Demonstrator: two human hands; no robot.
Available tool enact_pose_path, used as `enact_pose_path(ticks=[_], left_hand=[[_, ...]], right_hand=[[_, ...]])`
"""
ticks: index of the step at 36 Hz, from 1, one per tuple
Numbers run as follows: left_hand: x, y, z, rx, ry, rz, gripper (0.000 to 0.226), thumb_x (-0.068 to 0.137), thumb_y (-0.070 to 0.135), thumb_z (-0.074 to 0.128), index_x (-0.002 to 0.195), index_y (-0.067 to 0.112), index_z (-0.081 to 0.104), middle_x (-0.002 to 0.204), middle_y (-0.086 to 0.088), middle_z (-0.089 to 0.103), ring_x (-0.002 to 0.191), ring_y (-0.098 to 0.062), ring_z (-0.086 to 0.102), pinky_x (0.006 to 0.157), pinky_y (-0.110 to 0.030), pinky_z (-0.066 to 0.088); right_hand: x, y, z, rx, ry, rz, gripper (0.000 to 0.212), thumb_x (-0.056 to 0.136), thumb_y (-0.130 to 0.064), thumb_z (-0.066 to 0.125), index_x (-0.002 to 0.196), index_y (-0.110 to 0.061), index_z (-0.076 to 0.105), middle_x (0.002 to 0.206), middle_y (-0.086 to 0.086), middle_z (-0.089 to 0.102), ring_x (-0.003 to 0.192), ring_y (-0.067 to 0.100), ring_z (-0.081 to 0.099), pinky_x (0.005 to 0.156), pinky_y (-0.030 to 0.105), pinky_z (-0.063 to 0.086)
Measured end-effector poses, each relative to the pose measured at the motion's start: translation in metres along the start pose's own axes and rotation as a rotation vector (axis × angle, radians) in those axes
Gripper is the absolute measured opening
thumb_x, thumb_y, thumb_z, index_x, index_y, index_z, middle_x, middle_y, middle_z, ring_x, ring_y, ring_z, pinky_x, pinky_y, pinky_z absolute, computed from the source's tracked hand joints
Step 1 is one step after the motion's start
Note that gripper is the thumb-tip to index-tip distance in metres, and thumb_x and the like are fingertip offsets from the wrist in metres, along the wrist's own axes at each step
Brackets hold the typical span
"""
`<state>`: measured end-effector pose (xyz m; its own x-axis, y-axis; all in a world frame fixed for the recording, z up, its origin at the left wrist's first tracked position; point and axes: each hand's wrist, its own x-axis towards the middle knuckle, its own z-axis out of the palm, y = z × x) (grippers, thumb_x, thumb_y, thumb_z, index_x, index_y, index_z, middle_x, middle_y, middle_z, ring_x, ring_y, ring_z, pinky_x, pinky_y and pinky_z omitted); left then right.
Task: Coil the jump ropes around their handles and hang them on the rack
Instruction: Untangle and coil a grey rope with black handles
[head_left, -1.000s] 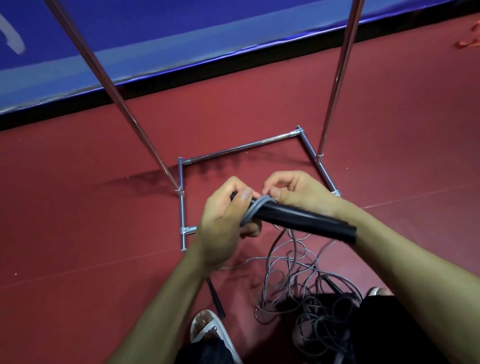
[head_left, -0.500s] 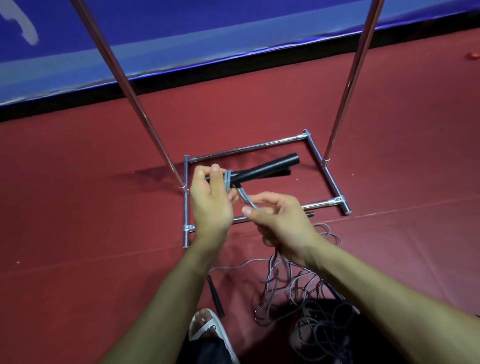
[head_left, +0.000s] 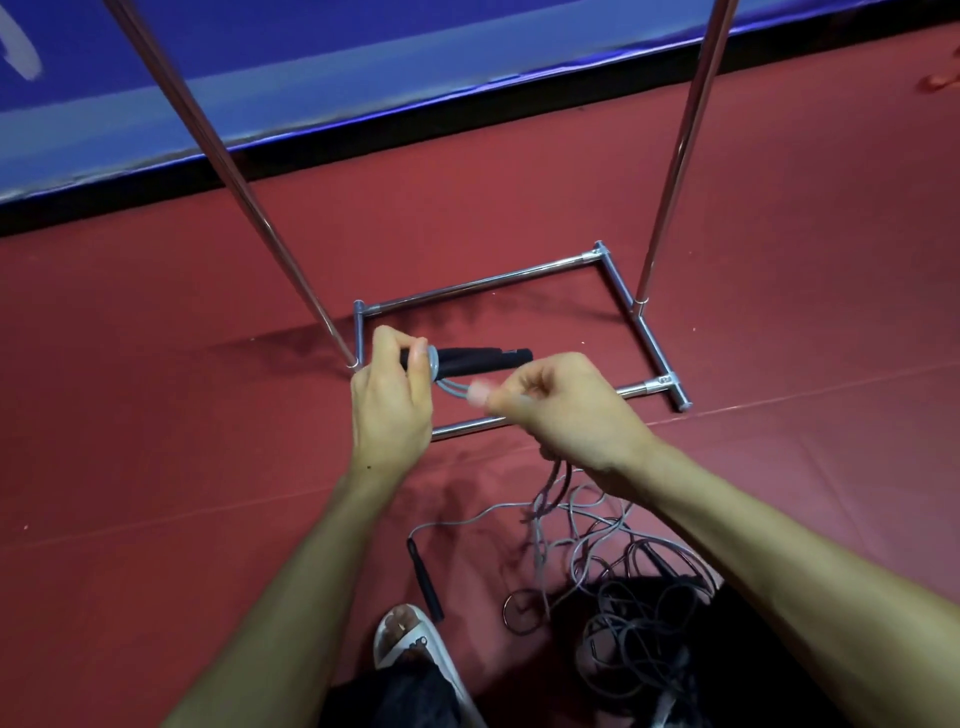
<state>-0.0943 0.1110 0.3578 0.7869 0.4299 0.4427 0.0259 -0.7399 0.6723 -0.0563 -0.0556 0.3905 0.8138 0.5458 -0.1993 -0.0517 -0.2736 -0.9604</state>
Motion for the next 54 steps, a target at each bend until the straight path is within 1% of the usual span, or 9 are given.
enact_pose_path(ticks=[11,16,23,27,31,39,45,49,54], left_hand=[[-0.012,0.000,-0.004,0.026,-0.249,0.091,0.016,0.099,0.012,0.047,0.084,0.016,0.045,0.056,0.013,0.042,0.054,0.000,0.046,0.054,-0.021,0.025],[-0.018,0.003,-0.008,-0.006,-0.361,0.054,0.026,0.098,0.017,0.048,0.075,0.026,0.041,0.054,0.009,0.043,0.053,-0.009,0.041,0.053,-0.019,0.029],[-0.021,0.002,-0.016,-0.054,-0.467,0.024,0.023,0.091,0.028,0.044,0.077,0.011,0.048,0.060,-0.002,0.052,0.059,-0.020,0.044,0.056,-0.022,0.033],[-0.023,0.000,-0.019,-0.085,-0.503,0.038,0.024,0.091,0.037,0.043,0.076,0.018,0.046,0.063,-0.003,0.054,0.060,-0.020,0.047,0.058,-0.025,0.036],[-0.020,0.010,-0.024,-0.303,-0.535,-0.111,0.021,0.090,0.037,0.047,0.074,0.024,0.045,0.068,-0.014,0.058,0.054,-0.020,0.045,0.053,-0.038,0.045],[-0.022,0.036,-0.027,-0.740,-0.453,-0.327,0.019,0.087,0.018,0.045,0.070,0.009,0.044,0.055,-0.001,0.053,0.043,-0.015,0.042,0.040,-0.022,0.036],[-0.017,0.049,-0.022,-1.060,-0.345,-0.472,0.025,0.090,0.017,0.044,0.070,0.007,0.036,0.049,0.000,0.042,0.036,-0.007,0.026,0.043,-0.018,0.021],[-0.011,0.048,-0.018,-1.177,-0.203,-0.595,0.031,0.103,0.011,0.032,0.073,0.009,0.034,0.065,-0.010,0.043,0.037,-0.005,0.024,0.040,-0.018,0.025],[-0.002,0.045,-0.012,-1.252,0.000,-0.721,0.032,0.105,0.011,0.030,0.075,0.006,0.041,0.060,-0.009,0.048,0.036,-0.005,0.027,0.040,-0.020,0.026]], right_hand=[[0.010,-0.005,-0.038,-0.490,0.016,-0.337,0.013,0.093,-0.026,0.065,0.104,-0.022,0.070,0.059,-0.007,0.054,0.057,0.010,0.046,0.060,0.009,0.035],[0.015,-0.004,-0.054,-0.555,-0.146,-0.520,0.004,0.087,-0.028,0.071,0.086,-0.025,0.068,0.062,0.002,0.060,0.058,0.018,0.049,0.059,0.029,0.043],[0.025,0.004,-0.058,-0.715,-0.226,-0.677,0.011,0.078,-0.017,0.080,0.084,-0.017,0.071,0.074,-0.009,0.054,0.063,0.001,0.047,0.064,0.012,0.038],[0.026,0.009,-0.058,-0.698,-0.226,-0.642,0.012,0.082,-0.027,0.076,0.084,-0.015,0.075,0.083,-0.005,0.057,0.070,0.006,0.054,0.066,0.022,0.045],[0.025,0.007,-0.059,-0.469,-0.303,-0.403,0.018,0.086,-0.027,0.073,0.079,-0.011,0.075,0.064,0.003,0.058,0.054,0.009,0.046,0.051,0.022,0.040],[0.026,0.022,-0.042,0.316,-0.431,0.059,0.017,0.076,-0.023,0.062,0.081,-0.018,0.078,0.043,0.000,0.037,0.035,0.005,0.026,0.037,0.015,0.017],[0.024,0.026,-0.012,0.653,-0.364,0.016,0.008,0.070,-0.028,0.076,0.067,-0.022,0.072,0.048,-0.003,0.049,0.034,0.003,0.033,0.034,0.013,0.025],[0.021,0.032,0.007,0.806,-0.233,0.198,0.058,0.097,-0.005,0.038,0.047,-0.020,0.062,0.044,-0.008,0.031,0.037,0.002,0.022,0.035,0.012,0.015],[0.017,0.026,0.021,0.734,-0.107,0.123,0.029,0.085,-0.032,0.055,0.068,-0.009,0.063,0.044,-0.006,0.022,0.038,0.004,0.016,0.043,0.011,0.012]])
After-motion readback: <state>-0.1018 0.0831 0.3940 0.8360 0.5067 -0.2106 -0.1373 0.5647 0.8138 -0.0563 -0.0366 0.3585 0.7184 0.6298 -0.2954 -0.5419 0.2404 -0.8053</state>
